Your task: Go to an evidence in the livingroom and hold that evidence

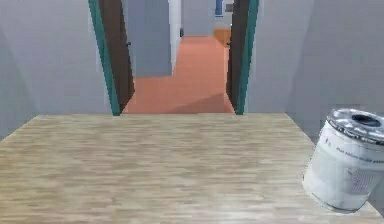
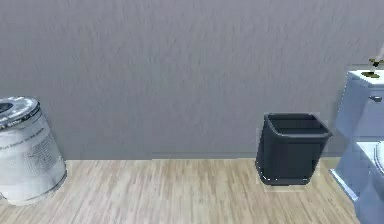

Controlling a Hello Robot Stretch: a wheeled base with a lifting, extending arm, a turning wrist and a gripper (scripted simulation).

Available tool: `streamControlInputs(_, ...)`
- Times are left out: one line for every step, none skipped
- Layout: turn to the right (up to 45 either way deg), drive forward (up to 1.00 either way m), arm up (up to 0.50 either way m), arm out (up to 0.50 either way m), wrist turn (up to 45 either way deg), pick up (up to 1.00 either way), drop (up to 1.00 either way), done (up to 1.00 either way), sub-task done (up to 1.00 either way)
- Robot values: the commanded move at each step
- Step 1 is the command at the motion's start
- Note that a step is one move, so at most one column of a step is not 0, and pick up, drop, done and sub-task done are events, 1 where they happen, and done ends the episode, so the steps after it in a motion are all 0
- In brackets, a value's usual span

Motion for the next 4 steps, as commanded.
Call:
streamControlInputs(0.0,1.0,0.0,0.0,0.0,0.0,0.0,0.0,0.0)
streamControlInputs(0.0,1.0,0.0,0.0,0.0,0.0,0.0,0.0,0.0)
streamControlInputs(0.0,1.0,0.0,0.0,0.0,0.0,0.0,0.0,0.0)
streamControlInputs(3.0,0.0,0.0,0.0,0.0,0.0,0.0,0.0,0.0)
